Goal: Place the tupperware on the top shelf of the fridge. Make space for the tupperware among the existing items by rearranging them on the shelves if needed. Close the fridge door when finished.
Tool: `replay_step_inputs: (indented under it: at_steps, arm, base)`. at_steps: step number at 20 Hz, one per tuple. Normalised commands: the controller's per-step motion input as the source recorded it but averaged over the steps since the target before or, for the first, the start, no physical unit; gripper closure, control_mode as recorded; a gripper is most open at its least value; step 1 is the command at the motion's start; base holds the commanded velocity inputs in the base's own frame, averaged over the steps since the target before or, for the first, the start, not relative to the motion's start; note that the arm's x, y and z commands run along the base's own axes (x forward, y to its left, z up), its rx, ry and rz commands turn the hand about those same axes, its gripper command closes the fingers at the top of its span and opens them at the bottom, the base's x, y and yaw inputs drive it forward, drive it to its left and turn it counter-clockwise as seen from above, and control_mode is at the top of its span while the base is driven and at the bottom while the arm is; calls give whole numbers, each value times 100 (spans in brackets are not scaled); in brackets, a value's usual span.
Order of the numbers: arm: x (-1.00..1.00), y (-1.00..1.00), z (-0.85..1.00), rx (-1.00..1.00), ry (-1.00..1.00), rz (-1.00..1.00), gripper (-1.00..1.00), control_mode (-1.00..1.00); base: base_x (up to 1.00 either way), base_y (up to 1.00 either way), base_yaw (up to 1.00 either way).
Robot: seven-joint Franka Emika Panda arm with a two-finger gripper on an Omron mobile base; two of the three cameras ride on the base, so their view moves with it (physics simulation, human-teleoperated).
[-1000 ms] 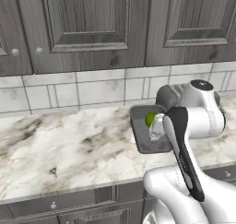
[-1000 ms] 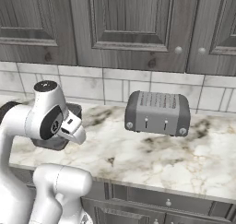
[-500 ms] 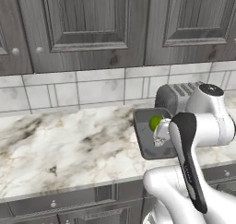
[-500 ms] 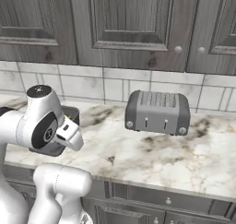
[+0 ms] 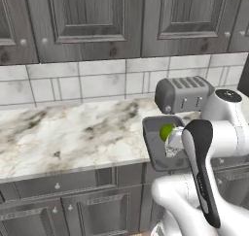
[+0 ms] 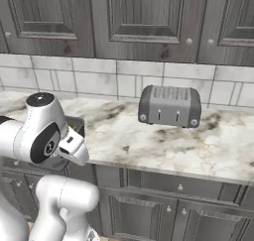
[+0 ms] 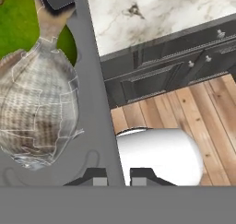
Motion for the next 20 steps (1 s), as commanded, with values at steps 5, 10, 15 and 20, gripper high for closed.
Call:
replay_step_inputs:
  at_steps: [5, 10, 15, 20]
  arm:
    - [0, 0, 0, 0, 0, 0, 100, 100]
    - [0, 0, 0, 0, 0, 0, 100, 100]
    - [0, 0, 0, 0, 0, 0, 100, 100]
    - [0, 0, 0, 0, 0, 0, 100, 100]
  base:
    - [-52, -19, -1]
    - [-58, -15, 0]
    - [-43, -27, -15]
    - [-24, -41, -52]
